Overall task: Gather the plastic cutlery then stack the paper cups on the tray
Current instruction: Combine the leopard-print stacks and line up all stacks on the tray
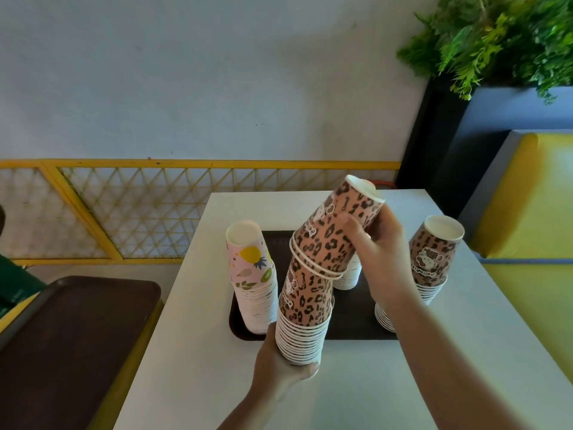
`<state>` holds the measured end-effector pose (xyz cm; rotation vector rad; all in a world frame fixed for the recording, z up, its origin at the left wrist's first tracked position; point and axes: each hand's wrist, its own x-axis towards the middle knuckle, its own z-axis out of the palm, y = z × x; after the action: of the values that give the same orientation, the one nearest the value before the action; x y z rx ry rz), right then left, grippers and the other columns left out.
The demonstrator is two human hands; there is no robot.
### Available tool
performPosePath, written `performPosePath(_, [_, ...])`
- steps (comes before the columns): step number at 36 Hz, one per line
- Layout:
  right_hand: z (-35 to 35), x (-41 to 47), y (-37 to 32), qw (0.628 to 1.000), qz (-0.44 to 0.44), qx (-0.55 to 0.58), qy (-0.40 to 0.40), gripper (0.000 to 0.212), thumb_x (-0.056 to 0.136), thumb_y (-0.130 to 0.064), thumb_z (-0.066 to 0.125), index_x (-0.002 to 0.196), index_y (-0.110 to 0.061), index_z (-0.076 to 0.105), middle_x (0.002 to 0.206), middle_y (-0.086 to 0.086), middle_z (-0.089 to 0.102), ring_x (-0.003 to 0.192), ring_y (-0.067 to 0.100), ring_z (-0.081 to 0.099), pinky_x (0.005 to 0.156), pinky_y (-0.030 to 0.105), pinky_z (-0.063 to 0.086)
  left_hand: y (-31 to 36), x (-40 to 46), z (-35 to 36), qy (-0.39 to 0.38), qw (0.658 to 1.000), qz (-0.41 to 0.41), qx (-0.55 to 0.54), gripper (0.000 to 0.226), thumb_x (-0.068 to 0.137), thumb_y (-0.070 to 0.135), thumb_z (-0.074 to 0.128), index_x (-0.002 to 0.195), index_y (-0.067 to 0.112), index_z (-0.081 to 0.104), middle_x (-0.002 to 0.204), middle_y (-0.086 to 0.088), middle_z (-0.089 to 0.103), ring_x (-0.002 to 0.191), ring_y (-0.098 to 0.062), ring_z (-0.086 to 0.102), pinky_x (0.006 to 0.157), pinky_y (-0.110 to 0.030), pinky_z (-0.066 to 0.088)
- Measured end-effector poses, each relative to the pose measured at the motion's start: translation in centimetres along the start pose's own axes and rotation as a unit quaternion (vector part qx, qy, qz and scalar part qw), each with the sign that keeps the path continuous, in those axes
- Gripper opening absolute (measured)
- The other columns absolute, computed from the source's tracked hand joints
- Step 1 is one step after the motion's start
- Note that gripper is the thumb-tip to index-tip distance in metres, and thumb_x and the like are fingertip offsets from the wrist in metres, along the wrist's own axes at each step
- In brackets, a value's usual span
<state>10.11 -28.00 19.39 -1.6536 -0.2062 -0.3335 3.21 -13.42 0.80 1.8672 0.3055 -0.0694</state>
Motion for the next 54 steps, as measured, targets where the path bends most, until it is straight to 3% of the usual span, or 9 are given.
performPosePath(4, [-0.6,1.5,-0.1,0.997,0.004,0.052,0.059,0.048,0.077,-0.038,0.065,0.114,-0.009,0.056,0.101,-0.001,0.068,0.097,0.013,0.066,0.08,0.033,0.055,-0.2,-0.2,-0.3,0.028,1.0,0.005,-0.01,0.089,0.028,0.047,0.08,0.111,0.038,0.049,0.101,0.016,0.067,0.095,-0.003,0.062,0.081,-0.025,0.052])
performPosePath(9, [0.0,2.8,2.9,0.995,0.014,-0.026,0.091,0.049,0.079,-0.036,0.065,0.121,-0.014,0.051,0.105,-0.002,0.065,0.099,0.01,0.063,0.081,0.033,0.055,-0.7,-0.4,-0.8,0.037,0.999,0.004,-0.008,0.095,0.029,0.045,0.083,0.117,0.032,0.05,0.105,0.012,0.067,0.099,-0.005,0.062,0.084,-0.029,0.053])
performPosePath(15, [2.1,1.5,8.2,0.99,0.032,-0.129,0.043,0.06,0.076,-0.028,0.073,0.129,-0.021,0.045,0.115,-0.007,0.061,0.108,0.011,0.057,0.091,0.031,0.049,-1.0,-0.4,-0.9,0.04,0.999,0.006,-0.015,0.095,0.03,0.044,0.084,0.118,0.028,0.052,0.107,0.008,0.068,0.1,-0.007,0.064,0.084,-0.032,0.055])
performPosePath(21, [2.8,0.5,11.8,0.982,0.096,-0.161,-0.021,0.063,0.076,-0.027,0.073,0.131,-0.022,0.042,0.116,-0.002,0.062,0.107,0.017,0.058,0.091,0.034,0.048,-0.7,-0.6,-0.8,0.032,0.999,0.01,-0.011,0.096,0.032,0.045,0.082,0.121,0.027,0.051,0.106,0.012,0.068,0.097,-0.001,0.063,0.073,-0.007,0.048])
performPosePath(25, [2.5,-0.1,13.1,0.971,0.134,-0.187,-0.065,0.061,0.076,-0.028,0.073,0.129,-0.02,0.043,0.119,0.001,0.06,0.112,0.02,0.056,0.093,0.038,0.048,-0.3,-0.5,-0.7,0.023,1.0,-0.002,0.006,0.097,0.032,0.049,0.08,0.122,0.03,0.049,0.108,0.013,0.066,0.099,-0.006,0.063,0.08,-0.016,0.051])
performPosePath(32, [1.3,-1.2,9.4,0.991,0.056,-0.12,-0.037,0.042,0.088,-0.041,0.054,0.127,-0.024,0.047,0.122,-0.005,0.06,0.112,0.004,0.056,0.097,0.027,0.047,-0.2,0.3,-0.4,0.0,0.999,-0.026,0.027,0.099,0.031,0.051,0.08,0.12,0.036,0.04,0.107,0.019,0.057,0.098,-0.005,0.057,0.079,-0.015,0.047])
performPosePath(38, [0.6,-2.4,6.2,0.977,0.024,-0.097,-0.187,0.06,0.072,-0.064,0.058,0.123,-0.036,0.042,0.117,-0.019,0.057,0.107,-0.01,0.054,0.083,0.007,0.046,-0.6,0.7,0.2,-0.008,1.0,-0.013,0.017,0.101,0.034,0.049,0.081,0.126,0.032,0.043,0.114,0.014,0.062,0.105,-0.004,0.059,0.083,-0.02,0.051])
performPosePath(44, [0.8,-2.5,6.2,0.974,0.036,-0.127,-0.183,0.056,0.071,-0.035,0.073,0.116,-0.039,0.041,0.11,-0.012,0.06,0.098,-0.008,0.056,0.075,0.003,0.046,-0.3,0.7,0.6,-0.009,1.0,-0.014,0.02,0.092,0.032,0.051,0.079,0.115,0.037,0.042,0.105,0.017,0.061,0.099,-0.003,0.058,0.076,-0.012,0.048])
performPosePath(54, [0.7,-1.4,5.2,0.986,0.014,-0.101,-0.129,0.044,0.075,-0.022,0.072,0.113,-0.029,0.051,0.096,-0.024,0.06,0.089,-0.017,0.057,0.071,0.001,0.045,-0.1,0.8,0.4,-0.003,1.0,-0.014,0.017,0.084,0.031,0.05,0.08,0.107,0.042,0.044,0.107,0.014,0.064,0.101,-0.006,0.06,0.086,-0.028,0.053])
